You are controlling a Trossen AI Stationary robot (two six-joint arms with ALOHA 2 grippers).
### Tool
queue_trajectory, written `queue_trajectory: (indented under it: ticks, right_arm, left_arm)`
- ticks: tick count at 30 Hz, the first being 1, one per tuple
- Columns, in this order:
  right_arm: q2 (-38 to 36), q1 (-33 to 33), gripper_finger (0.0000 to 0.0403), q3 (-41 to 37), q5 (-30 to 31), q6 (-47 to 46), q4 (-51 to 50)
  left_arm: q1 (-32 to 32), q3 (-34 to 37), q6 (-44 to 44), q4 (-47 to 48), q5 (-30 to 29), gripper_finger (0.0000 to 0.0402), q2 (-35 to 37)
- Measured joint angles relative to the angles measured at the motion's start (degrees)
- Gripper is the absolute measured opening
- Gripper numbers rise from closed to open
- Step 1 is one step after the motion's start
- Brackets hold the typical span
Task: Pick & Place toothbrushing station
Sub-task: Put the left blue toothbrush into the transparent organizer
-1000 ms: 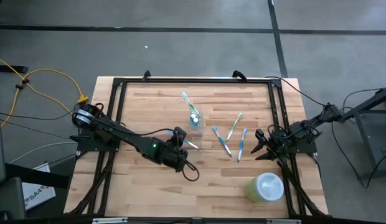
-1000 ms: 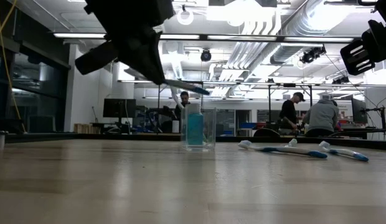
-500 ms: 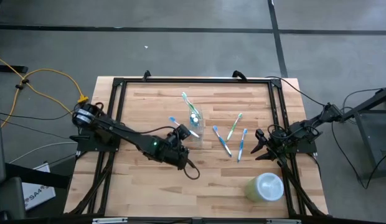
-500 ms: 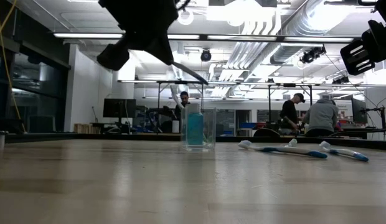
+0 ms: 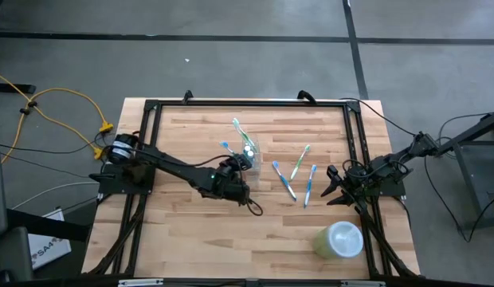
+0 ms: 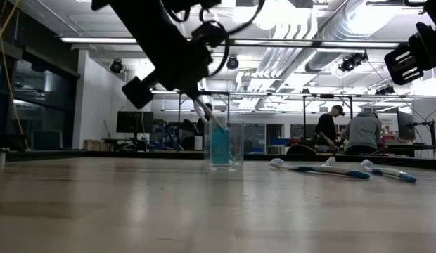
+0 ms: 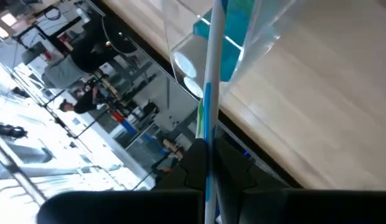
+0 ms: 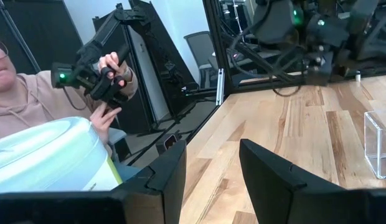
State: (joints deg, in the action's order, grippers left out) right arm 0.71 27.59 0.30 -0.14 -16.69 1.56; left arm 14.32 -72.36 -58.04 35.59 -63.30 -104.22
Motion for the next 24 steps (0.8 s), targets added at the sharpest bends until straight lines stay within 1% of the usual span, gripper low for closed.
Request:
queue_trajectory:
  ticks: [8,14,16,20,24]
  right_arm:
    - [0.0,0.0,0.0142,0.0,0.0,0.0,0.0]
    - [0.0,0.0,0.0142,0.0,0.0,0.0,0.0]
    - [0.0,0.0,0.0142,0.0,0.0,0.0,0.0]
    - [0.0,0.0,0.0142,0.0,0.0,0.0,0.0]
    - [0.0,0.0,0.0142,0.0,0.0,0.0,0.0]
  left_arm:
    - [1.0,0.0,-8.5,-2.8,-1.1,0.0003,-2.4]
    - [1.8,0.0,-13.8,-5.5,-0.2,0.0003,-2.5]
    - [1.8,0.0,-14.6,-6.6,0.2,0.0006,-2.5]
    - [1.4,0.0,-14.4,-7.0,2.8,0.0021,-2.5]
    - [1.3,0.0,-14.1,-7.7,3.8,0.0027,-2.5]
